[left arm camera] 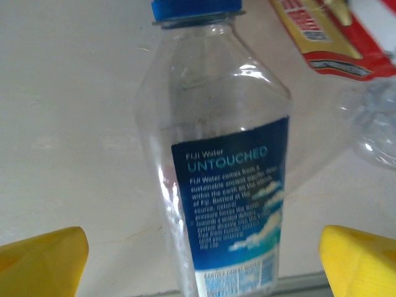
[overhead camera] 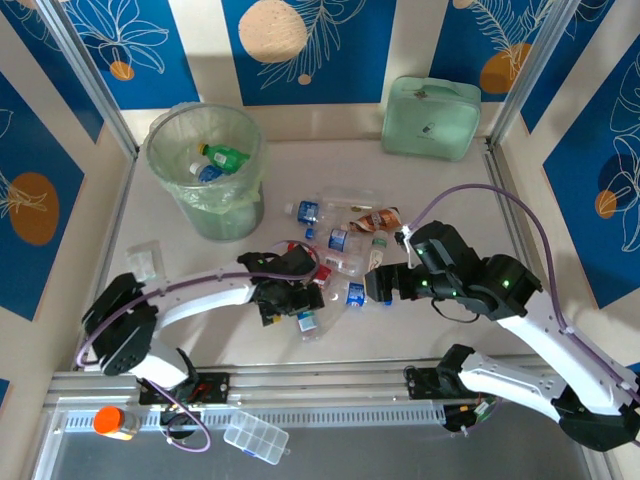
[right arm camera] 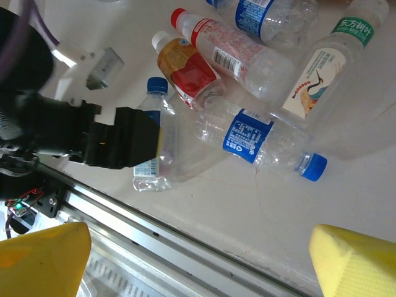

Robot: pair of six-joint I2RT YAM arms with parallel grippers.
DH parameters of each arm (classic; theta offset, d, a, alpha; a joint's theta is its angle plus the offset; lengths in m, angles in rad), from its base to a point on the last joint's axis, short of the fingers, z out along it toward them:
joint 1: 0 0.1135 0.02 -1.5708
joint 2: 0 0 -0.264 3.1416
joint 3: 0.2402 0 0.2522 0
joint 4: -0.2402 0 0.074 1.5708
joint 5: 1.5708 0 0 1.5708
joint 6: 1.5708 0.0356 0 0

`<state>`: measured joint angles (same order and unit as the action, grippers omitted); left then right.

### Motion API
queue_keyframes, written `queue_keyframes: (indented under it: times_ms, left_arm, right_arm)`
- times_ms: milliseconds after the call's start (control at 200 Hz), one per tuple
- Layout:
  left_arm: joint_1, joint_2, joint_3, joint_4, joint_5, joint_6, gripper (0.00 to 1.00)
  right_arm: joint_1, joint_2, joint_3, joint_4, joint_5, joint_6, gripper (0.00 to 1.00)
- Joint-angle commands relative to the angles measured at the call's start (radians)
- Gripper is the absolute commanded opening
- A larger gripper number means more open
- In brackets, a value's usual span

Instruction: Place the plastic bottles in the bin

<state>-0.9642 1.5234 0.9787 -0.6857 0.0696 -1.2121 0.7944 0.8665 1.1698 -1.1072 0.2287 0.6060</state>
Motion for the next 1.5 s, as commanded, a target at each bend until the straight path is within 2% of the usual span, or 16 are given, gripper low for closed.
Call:
queue_keyframes:
  times_ms: [0,165,285,635,780,995,1135,1340,1491]
  left_arm:
    - [-0.015,0.038,0.040,-0.051,-0.038,-0.087,0.96]
    - [-0.022,0.100,0.051,-0.030,-0.040,-0.122,0.95]
    - [-0.028,0.147,0.089,-0.064,-0.064,-0.131,0.91]
    - [-0.028,0.219,0.084,-0.044,-0.059,-0.099,0.74]
    - [-0.029,0.215,0.073,-0.045,-0.060,-0.078,0.64]
    - [-0.028,0.132,0.069,-0.101,-0.087,-0.013,0.49]
    - [-0.029,0.043,0.058,-0.122,-0.112,0.064,0.48]
    - [-0.030,-0.092,0.046,-0.132,-0.120,0.212,0.37]
    - [-0.030,-0.200,0.039,-0.133,-0.143,0.304,0.35]
  right_arm:
    - [-0.023,-0.025,0.002,-0.032,-0.030,-0.028,0.92]
    - [-0.053,-0.061,-0.018,-0.039,-0.056,-0.040,0.92]
    - [-0.070,-0.092,-0.037,-0.048,-0.064,-0.047,0.92]
    - [-0.128,-0.121,-0.060,-0.033,-0.103,-0.069,0.92]
    - [-0.141,-0.118,-0.055,-0.029,-0.114,-0.078,0.92]
    - [-0.154,-0.110,-0.050,-0.016,-0.121,-0.082,0.91]
    - [-0.159,-0.098,-0.048,0.009,-0.123,-0.080,0.91]
    - [-0.161,-0.065,-0.040,0.052,-0.138,-0.072,0.91]
    - [-0.159,-0.039,-0.030,0.095,-0.198,-0.081,0.91]
